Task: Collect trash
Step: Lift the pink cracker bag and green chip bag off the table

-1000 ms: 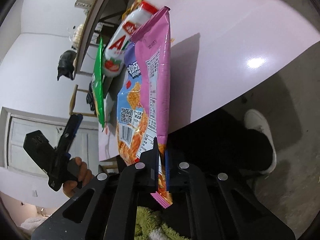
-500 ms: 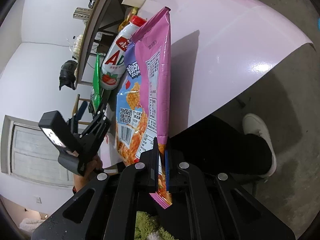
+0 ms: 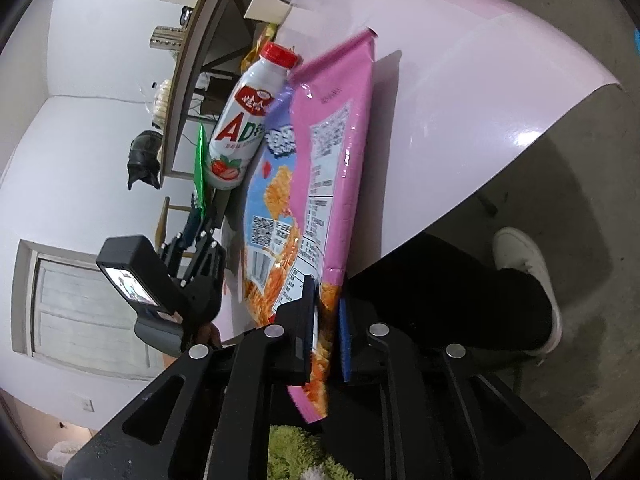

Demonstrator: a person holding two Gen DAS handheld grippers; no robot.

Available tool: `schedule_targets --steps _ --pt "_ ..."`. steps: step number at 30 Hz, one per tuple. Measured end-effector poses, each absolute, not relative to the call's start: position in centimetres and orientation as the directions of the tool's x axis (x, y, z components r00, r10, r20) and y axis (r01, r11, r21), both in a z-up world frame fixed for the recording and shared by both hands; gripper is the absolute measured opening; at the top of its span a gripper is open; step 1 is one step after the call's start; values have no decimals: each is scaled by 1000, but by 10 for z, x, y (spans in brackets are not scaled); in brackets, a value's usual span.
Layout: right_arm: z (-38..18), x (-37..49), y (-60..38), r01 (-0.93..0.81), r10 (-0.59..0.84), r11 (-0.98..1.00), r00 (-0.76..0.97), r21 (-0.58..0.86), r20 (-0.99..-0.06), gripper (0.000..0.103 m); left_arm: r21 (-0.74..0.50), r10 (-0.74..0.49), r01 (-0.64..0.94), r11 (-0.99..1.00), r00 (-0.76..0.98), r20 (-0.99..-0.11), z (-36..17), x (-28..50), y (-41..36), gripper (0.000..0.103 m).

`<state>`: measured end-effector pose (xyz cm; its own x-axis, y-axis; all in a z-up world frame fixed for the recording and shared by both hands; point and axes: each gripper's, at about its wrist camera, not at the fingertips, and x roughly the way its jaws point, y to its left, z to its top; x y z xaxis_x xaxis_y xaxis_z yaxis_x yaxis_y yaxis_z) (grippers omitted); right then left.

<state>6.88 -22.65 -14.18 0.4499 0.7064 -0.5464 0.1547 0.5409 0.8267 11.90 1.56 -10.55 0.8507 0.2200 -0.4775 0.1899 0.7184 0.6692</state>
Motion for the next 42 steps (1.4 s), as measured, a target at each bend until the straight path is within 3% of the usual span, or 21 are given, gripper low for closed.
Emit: schedule_targets --steps 6,13,18,24,32,42 --pt "-136 66 -227 149 713 509 478 848 -512 47 656 193 204 727 856 -480 -99 103 17 11" --pt "-150 69 -223 183 742 471 448 863 -500 48 662 175 201 722 872 -457 -96 83 13 10" --pt "-153 68 -220 189 749 458 444 868 -492 18 663 162 197 722 884 -439 -89 75 13 8" --pt "-144 58 -225 151 752 448 469 881 -462 4 672 147 182 718 904 -402 -75 58 17 5" --pt "-124 51 -229 79 750 439 516 895 -414 1 612 119 141 778 924 -364 -35 40 41 4" --pt "-94 46 -230 -34 746 452 561 891 -357 0 341 -68 209 917 922 -381 37 22 79 3"
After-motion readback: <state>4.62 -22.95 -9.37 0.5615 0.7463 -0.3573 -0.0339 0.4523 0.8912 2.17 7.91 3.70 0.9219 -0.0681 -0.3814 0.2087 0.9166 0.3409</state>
